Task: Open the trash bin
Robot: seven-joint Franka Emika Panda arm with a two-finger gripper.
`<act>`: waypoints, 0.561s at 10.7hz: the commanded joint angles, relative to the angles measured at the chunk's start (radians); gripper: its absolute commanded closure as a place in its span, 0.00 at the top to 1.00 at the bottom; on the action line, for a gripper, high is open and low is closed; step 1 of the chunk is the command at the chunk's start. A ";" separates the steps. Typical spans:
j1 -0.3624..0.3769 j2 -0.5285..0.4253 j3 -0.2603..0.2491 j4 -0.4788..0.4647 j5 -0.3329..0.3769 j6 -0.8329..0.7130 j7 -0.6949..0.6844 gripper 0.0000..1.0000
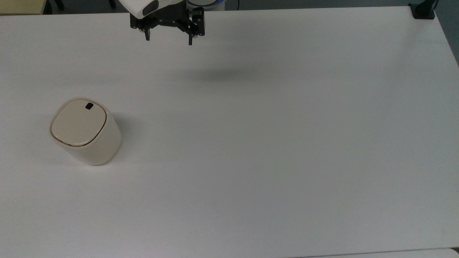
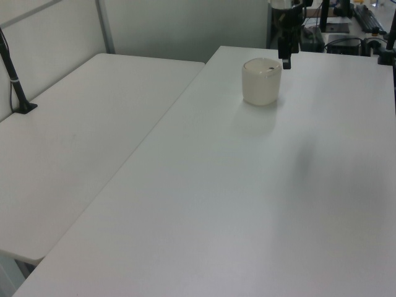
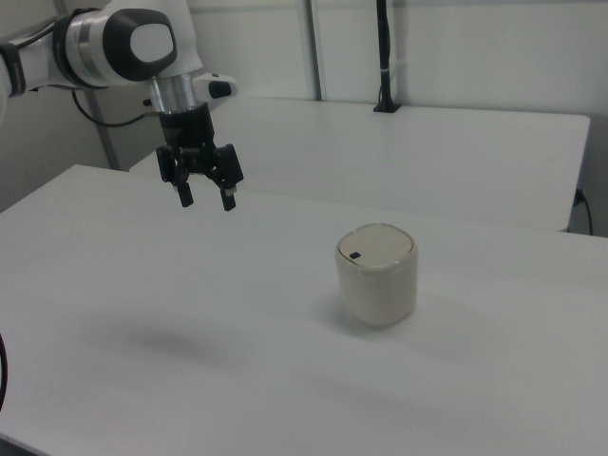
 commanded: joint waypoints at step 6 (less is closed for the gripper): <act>0.003 -0.019 0.006 -0.023 0.000 -0.042 -0.013 1.00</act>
